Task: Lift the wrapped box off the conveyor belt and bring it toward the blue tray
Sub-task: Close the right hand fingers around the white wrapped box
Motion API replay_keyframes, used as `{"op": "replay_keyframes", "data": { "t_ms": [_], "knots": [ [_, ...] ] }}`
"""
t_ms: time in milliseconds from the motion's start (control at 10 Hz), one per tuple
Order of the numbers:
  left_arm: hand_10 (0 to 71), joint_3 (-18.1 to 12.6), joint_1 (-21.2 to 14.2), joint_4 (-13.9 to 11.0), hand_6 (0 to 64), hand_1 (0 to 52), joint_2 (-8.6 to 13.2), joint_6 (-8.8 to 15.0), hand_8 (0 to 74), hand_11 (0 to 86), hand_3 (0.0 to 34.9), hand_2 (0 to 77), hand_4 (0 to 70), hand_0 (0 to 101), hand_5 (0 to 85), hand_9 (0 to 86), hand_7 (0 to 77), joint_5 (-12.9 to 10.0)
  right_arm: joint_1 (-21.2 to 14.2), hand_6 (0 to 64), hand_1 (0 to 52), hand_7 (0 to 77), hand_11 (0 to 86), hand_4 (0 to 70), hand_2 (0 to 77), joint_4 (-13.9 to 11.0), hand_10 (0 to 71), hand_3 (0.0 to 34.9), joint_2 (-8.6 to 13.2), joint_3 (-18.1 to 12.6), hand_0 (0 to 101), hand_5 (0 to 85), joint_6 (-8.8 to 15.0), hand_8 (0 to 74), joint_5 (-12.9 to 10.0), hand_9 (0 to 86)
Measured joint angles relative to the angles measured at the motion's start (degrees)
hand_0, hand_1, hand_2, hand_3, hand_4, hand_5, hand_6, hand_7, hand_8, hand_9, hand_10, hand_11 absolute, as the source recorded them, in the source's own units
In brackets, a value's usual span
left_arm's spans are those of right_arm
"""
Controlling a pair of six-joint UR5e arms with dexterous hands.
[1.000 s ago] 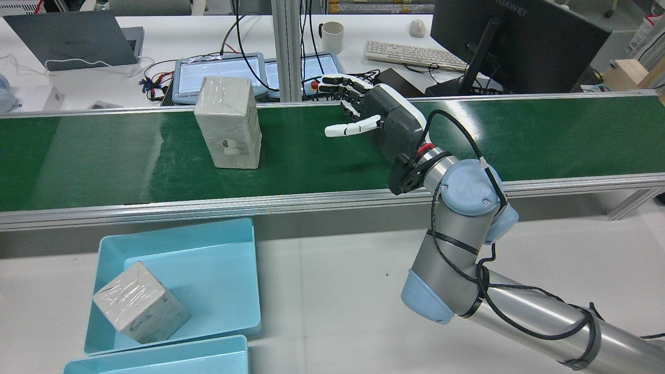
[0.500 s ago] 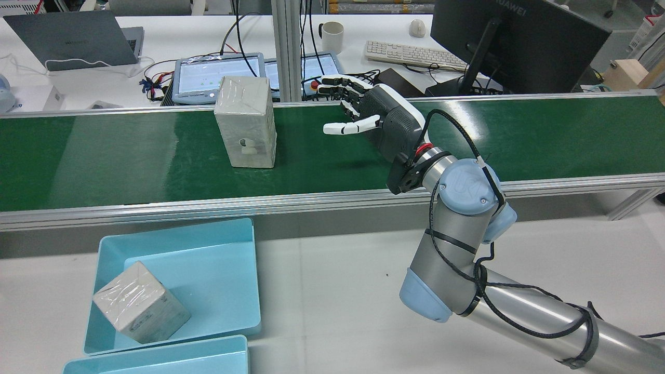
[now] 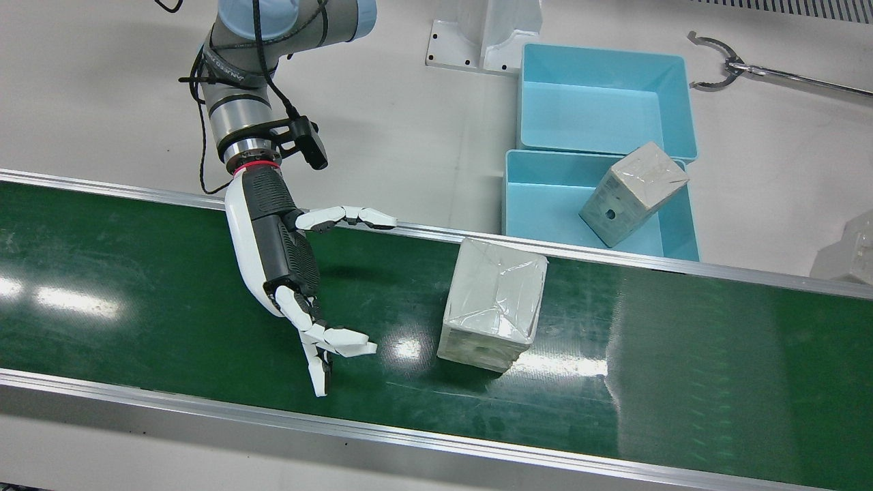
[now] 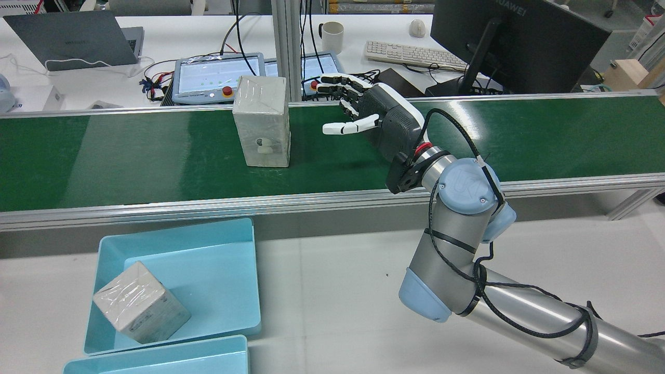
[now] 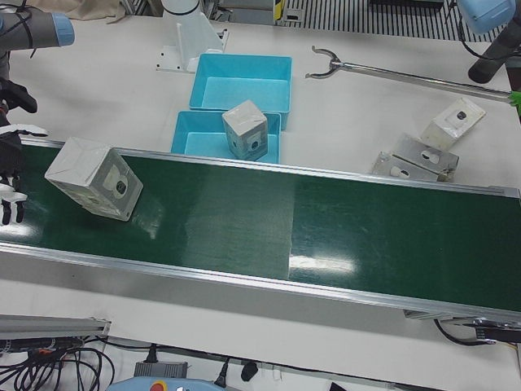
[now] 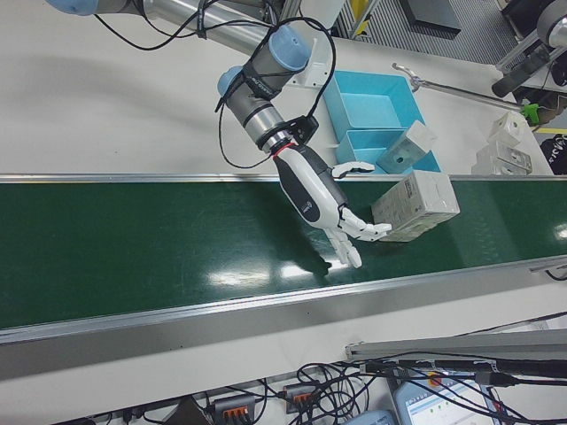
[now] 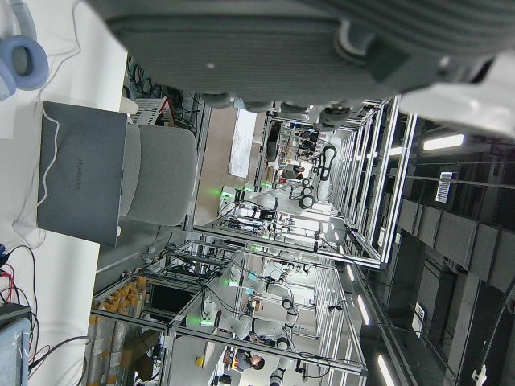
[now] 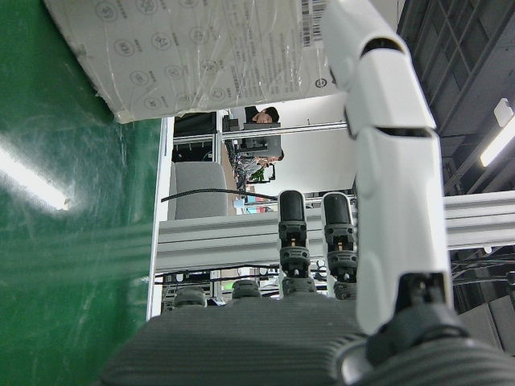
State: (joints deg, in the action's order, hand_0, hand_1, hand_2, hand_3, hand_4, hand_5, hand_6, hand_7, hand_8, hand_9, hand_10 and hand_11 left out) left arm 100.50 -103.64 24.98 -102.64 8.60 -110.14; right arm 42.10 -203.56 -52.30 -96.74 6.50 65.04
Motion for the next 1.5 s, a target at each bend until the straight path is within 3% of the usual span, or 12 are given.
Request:
{"op": "replay_keyframes", "data": {
  "t_ms": [1100, 1500],
  "knots": [
    [0.5, 0.0, 0.0, 0.0, 0.0, 0.0, 0.0, 0.0, 0.5, 0.0, 0.0, 1.1, 0.0, 0, 1.1, 0.0, 0.5, 0.0, -0.7, 7.6, 18.5, 24.5, 1.1, 14.2, 19.1, 0.8, 0.0, 11.3, 0.1, 1.0, 50, 25.1, 1.4, 0.0, -0.1, 4.4],
    [0.5, 0.0, 0.0, 0.0, 0.0, 0.0, 0.0, 0.0, 0.5, 0.0, 0.0, 1.1, 0.0, 0, 1.1, 0.0, 0.5, 0.0, -0.8, 7.1, 18.0, 26.2, 1.1, 15.8, 20.2, 2.4, 0.0, 11.9, 2.9, 4.6, 50, 26.2, 2.0, 0.0, -0.1, 4.9]
  ]
}}
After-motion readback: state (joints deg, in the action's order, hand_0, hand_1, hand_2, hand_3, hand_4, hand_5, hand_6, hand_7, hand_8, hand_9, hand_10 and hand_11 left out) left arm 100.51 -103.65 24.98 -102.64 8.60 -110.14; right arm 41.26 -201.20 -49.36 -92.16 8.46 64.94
